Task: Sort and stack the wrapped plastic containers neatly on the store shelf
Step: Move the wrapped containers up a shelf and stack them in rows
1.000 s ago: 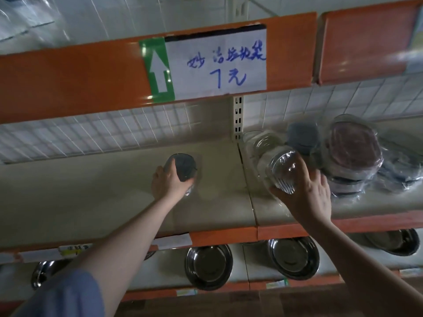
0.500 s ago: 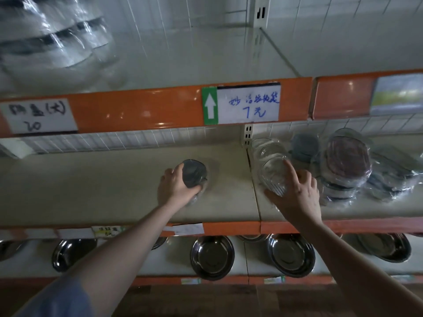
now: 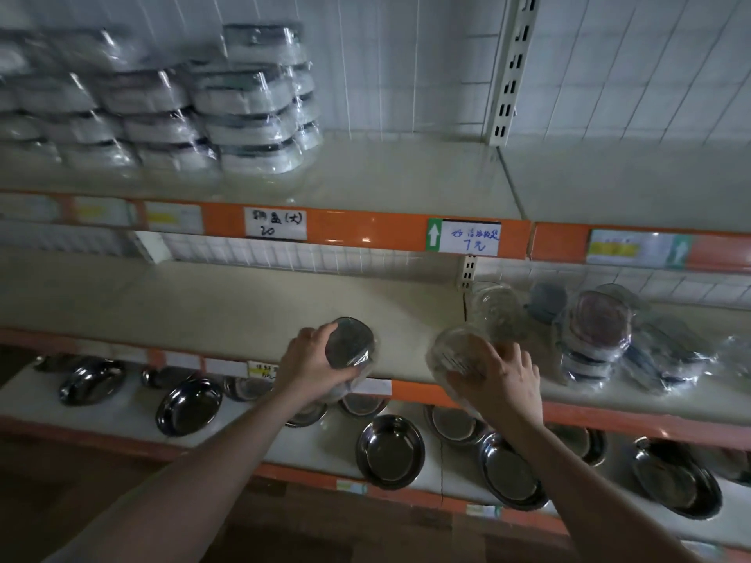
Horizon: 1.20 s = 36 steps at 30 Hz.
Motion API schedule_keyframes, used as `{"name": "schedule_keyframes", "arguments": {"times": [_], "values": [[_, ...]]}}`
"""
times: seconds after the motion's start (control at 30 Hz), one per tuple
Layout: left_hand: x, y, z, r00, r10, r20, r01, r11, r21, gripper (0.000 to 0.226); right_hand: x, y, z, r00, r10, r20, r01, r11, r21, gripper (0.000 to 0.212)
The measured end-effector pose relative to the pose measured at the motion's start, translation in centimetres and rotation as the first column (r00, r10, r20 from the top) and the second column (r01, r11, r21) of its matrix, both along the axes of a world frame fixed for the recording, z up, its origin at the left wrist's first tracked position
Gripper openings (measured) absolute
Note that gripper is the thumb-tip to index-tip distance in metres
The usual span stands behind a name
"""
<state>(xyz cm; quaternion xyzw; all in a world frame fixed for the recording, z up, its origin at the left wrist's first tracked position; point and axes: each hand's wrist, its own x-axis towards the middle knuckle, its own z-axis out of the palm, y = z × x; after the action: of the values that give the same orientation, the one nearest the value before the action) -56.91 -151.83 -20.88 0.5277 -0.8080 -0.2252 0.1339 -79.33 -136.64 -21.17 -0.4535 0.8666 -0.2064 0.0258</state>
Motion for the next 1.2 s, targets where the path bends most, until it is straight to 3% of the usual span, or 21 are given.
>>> {"name": "schedule_keyframes", "arguments": {"times": [0.23,0.5,0.8,1.2], "values": [[7.2,1.0,6.8,0.999,-0.038,-0.016,0.038,0.999,-0.005,0.085,6.2,0.2,5.4,0.998,0.052,0.027,-0.052,0.999,0.004,0.063],[19.7,-0.1,13.5,0.991,-0.123,-0.051,0.12,0.991,-0.057,0.084,17.7,-0.7,12.3,0.992,0.125,0.01,-0.123,0.985,-0.121,0.058],[33.8,-2.0,20.4,0.991,-0.129,-0.044,0.122,0.985,-0.124,0.082,28.9,-4.6,18.4,0.981,0.179,-0.074,-0.187,0.974,-0.129,0.06],[37.9,-8.2,25.4,0.988,-0.112,-0.109,0.087,0.973,-0.215,0.084,31.2,-11.7,24.4,0.978,0.196,-0.075,-0.207,0.957,-0.203,0.063]]}}
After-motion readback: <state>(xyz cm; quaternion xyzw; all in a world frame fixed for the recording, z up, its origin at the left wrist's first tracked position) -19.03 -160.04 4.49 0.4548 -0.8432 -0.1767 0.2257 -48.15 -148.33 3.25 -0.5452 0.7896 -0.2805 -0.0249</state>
